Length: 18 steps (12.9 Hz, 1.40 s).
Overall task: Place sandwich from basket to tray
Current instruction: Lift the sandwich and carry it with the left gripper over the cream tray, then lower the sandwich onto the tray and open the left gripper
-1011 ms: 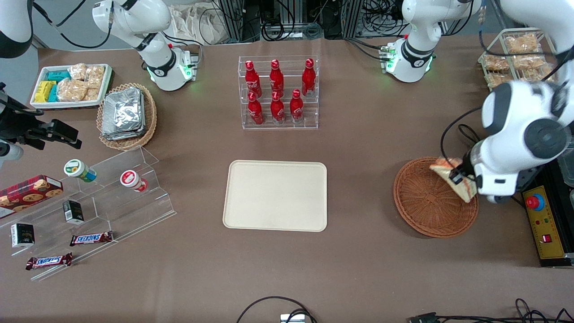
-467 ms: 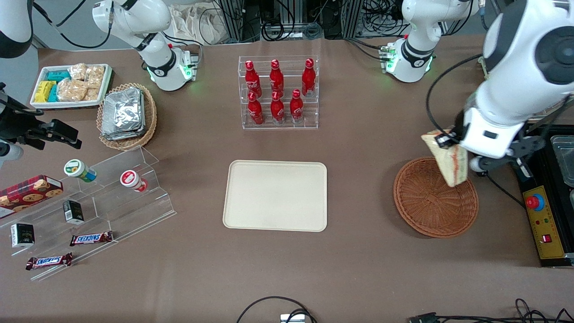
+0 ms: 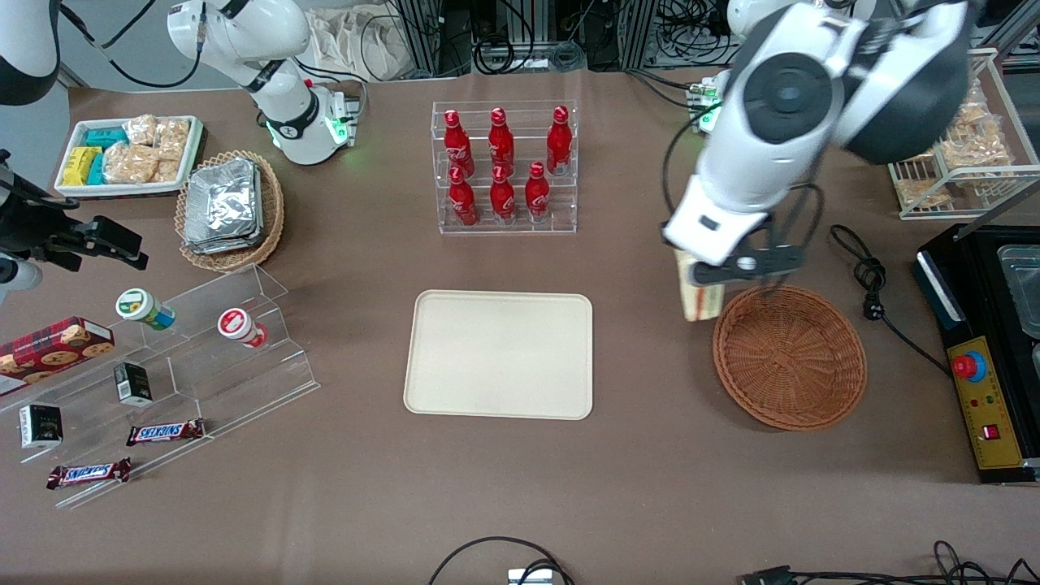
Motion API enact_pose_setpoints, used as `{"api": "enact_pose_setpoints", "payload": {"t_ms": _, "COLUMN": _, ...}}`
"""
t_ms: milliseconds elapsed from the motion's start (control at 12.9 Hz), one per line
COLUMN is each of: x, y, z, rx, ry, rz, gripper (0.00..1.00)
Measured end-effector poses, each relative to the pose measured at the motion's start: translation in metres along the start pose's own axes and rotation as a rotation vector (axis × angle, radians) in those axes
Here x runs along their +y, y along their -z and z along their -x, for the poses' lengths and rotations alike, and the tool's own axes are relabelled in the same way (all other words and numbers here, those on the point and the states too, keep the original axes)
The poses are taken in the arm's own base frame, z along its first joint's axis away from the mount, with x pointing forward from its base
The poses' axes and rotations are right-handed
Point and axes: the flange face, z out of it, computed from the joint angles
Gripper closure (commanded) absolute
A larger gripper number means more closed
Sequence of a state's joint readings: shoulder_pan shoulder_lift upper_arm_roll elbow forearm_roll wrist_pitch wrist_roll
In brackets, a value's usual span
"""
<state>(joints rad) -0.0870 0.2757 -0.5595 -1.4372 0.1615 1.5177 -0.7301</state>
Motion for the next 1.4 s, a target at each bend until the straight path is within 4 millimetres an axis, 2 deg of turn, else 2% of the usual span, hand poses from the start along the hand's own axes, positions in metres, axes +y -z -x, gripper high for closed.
{"api": "enact_pose_setpoints", "payload": {"t_ms": 156, "x": 0.053, "y": -0.021, "z": 0.023, "rx": 0.012, "ry": -0.057, "rz": -0.03, "gripper": 1.0}}
{"api": "enact_pose_setpoints", "payload": {"t_ms": 311, "x": 0.105, "y": -0.056, "z": 0.04, "rx": 0.025, "ry": -0.135, "rz": -0.052, "gripper": 1.0}}
{"api": "enact_pose_setpoints", "payload": {"t_ms": 389, "x": 0.129, "y": -0.081, "z": 0.042, "rx": 0.037, "ry": -0.171, "rz": -0.059, "gripper": 1.0}}
{"api": "enact_pose_setpoints", "payload": {"t_ms": 544, "x": 0.16, "y": -0.132, "z": 0.029, "rx": 0.049, "ry": -0.208, "rz": -0.025, "gripper": 1.0}}
{"api": "enact_pose_setpoints", "payload": {"t_ms": 700, "x": 0.17, "y": -0.168, "z": 0.004, "rx": 0.061, "ry": -0.199, "rz": 0.045, "gripper": 1.0}}
{"api": "enact_pose_setpoints", "payload": {"t_ms": 856, "x": 0.173, "y": -0.2, "z": -0.01, "rx": 0.067, "ry": -0.2, "rz": 0.041, "gripper": 1.0}}
{"api": "enact_pose_setpoints", "payload": {"t_ms": 1167, "x": 0.183, "y": -0.26, "z": -0.024, "rx": 0.115, "ry": -0.18, "rz": 0.008, "gripper": 1.0}}
{"api": "enact_pose_setpoints", "payload": {"t_ms": 1322, "x": 0.187, "y": -0.281, "z": -0.025, "rx": 0.115, "ry": -0.186, "rz": -0.003, "gripper": 1.0}}
{"api": "enact_pose_setpoints", "payload": {"t_ms": 1400, "x": 0.189, "y": -0.286, "z": -0.025, "rx": 0.113, "ry": -0.187, "rz": 0.0, "gripper": 0.95}}
